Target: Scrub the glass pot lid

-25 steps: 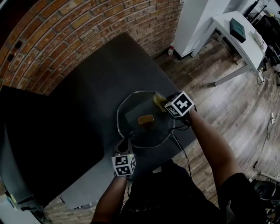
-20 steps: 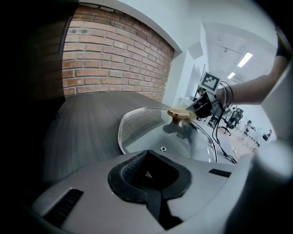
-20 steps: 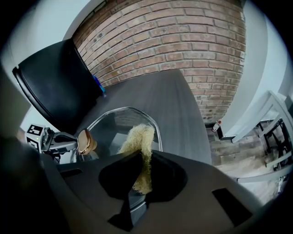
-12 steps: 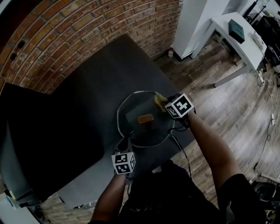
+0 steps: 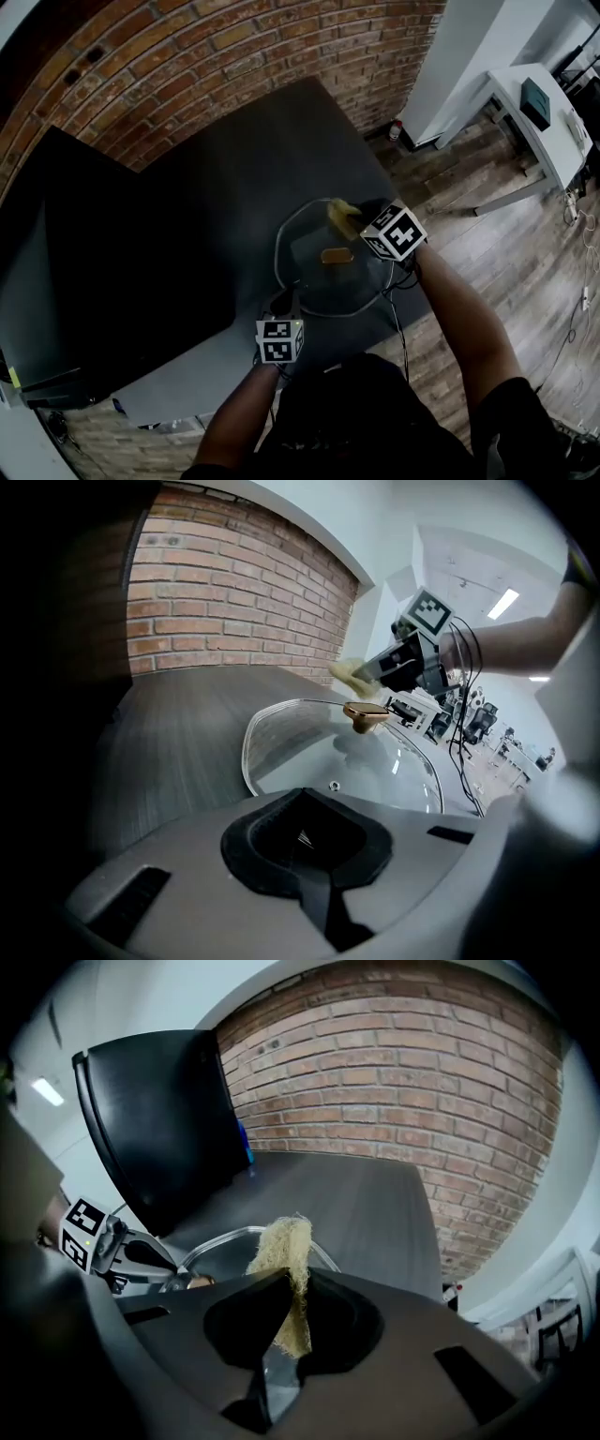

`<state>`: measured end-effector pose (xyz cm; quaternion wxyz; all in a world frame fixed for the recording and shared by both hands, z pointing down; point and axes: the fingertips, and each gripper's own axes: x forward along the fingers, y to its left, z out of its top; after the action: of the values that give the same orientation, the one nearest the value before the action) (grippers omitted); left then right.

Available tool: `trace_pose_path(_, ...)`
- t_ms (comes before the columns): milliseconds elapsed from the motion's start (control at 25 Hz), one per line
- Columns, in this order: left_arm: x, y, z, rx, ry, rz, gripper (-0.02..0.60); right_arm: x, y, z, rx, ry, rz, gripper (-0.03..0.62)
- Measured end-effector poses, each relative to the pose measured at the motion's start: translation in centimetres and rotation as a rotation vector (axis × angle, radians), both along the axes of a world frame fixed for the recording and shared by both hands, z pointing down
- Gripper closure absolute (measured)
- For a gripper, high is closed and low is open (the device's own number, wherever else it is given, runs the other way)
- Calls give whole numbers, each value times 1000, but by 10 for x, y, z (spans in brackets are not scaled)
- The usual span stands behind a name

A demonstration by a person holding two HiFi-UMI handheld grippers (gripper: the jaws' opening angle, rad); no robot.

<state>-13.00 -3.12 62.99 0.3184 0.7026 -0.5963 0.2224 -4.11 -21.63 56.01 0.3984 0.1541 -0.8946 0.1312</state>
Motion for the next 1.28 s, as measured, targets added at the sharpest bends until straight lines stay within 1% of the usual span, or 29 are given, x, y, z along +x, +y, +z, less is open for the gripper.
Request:
trace_pose_path(120,2,1,-3,-4,0,4,549,-41,16,-15,23,-8,-144,545)
trace_pose_path(200,2,1,-4,-4,4,1,549,-70,36,-17,30,5,-270,544)
trace_pose_path(360,2,0,-3,3,17,-14,549,-117,87,-2,63,95,-569,543)
trace_pose_path(440,2,0,-2,5,23,-17,549,-132,109,13,85,160,-691,543)
trace_pose_path(560,2,-2,-4,8,22,-3,549,-143,133,32,103,240,-820,545)
trace_pose_path(680,2,-2,-5,7,15,12,549,-147,150,44,98,280,-904,545)
trace_pose_path(800,2,1,0,7,17,22,549,-150,154,58,120,330,-942,545)
trace_pose_path(920,-1,0,1,10,19,27,549,-156,150,67,129,373,-939,543)
trace_pose_path(1000,-1,-2,-3,16,23,28,549,-160,144,69,113,380,-907,543)
trace_pose_path(1280,-1,-2,-2,17,31,33,549,-166,112,71,40,372,-723,543)
